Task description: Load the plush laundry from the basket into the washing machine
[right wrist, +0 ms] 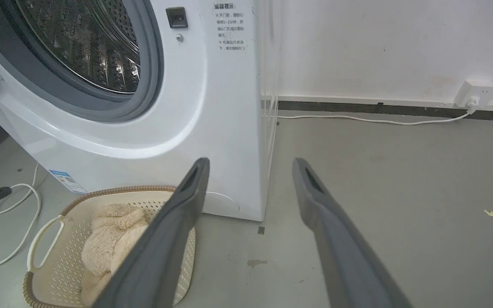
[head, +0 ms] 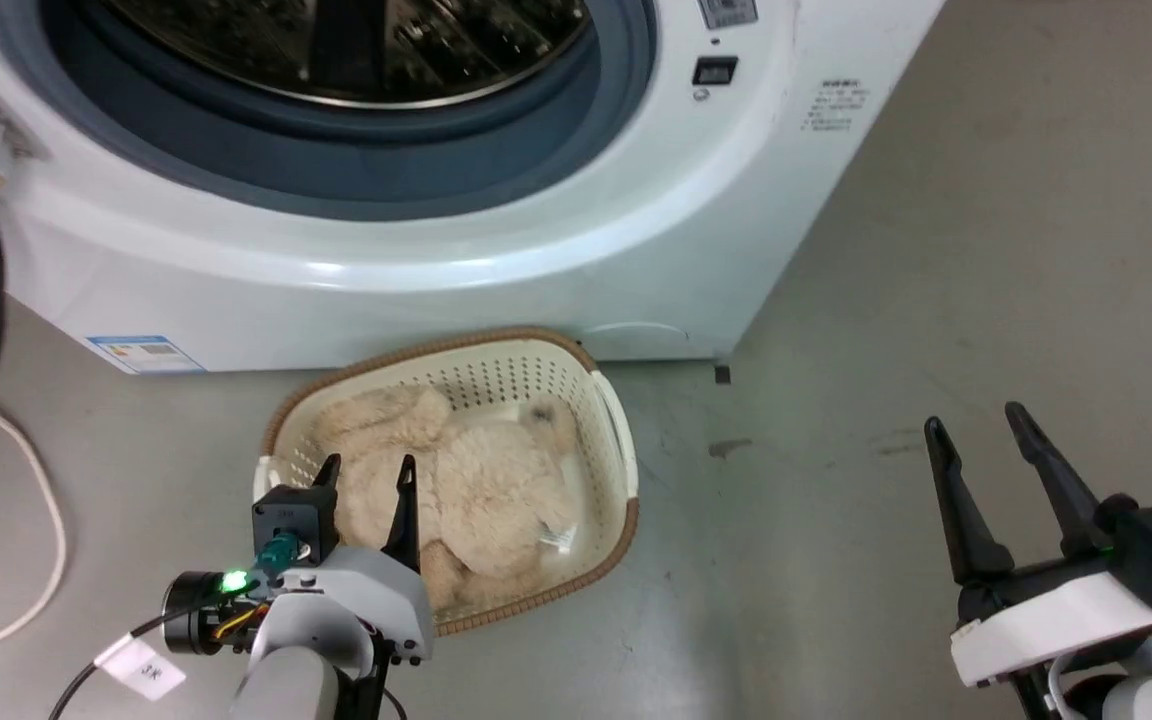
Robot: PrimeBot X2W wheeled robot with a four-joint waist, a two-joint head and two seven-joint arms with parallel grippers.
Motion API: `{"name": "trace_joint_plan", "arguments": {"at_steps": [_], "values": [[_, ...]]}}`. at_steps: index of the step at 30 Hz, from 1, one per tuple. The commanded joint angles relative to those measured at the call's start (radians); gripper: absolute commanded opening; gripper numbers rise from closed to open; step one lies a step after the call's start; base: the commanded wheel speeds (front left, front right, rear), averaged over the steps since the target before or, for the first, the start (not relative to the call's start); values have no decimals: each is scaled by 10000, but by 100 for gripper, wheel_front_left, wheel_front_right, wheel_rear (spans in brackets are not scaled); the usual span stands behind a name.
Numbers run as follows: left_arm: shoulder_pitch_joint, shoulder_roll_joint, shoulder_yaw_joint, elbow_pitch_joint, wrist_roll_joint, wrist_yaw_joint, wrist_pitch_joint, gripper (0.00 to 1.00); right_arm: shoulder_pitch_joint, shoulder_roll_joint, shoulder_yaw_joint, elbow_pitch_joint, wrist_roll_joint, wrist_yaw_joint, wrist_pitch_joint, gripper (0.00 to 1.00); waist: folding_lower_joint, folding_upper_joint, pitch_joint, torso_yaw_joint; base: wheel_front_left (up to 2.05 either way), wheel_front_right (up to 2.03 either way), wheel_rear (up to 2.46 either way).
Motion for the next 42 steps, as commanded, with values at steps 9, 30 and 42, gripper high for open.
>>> {"name": "trace_joint_plan", "arguments": {"at_steps": [9, 30, 42], "values": [[-1032, 55, -436, 1408, -388, -157, -100, 100, -408, -148, 58, -99, 404, 3, -270, 100, -2, 0, 781, -373, 0, 0, 0], [-3363, 536, -1115, 4266, -1021, 429, 684, 100, -914, -341, 325, -257, 1308, 4, -706, 100, -2, 0, 2668, -1112, 0, 0, 0], [-4789, 994, -1826, 5671, -1196, 413, 1832, 100, -1356, -423, 561, -224, 1912, 4, -956, 100, -2, 0, 4010, -1630, 0, 0, 0]]}}
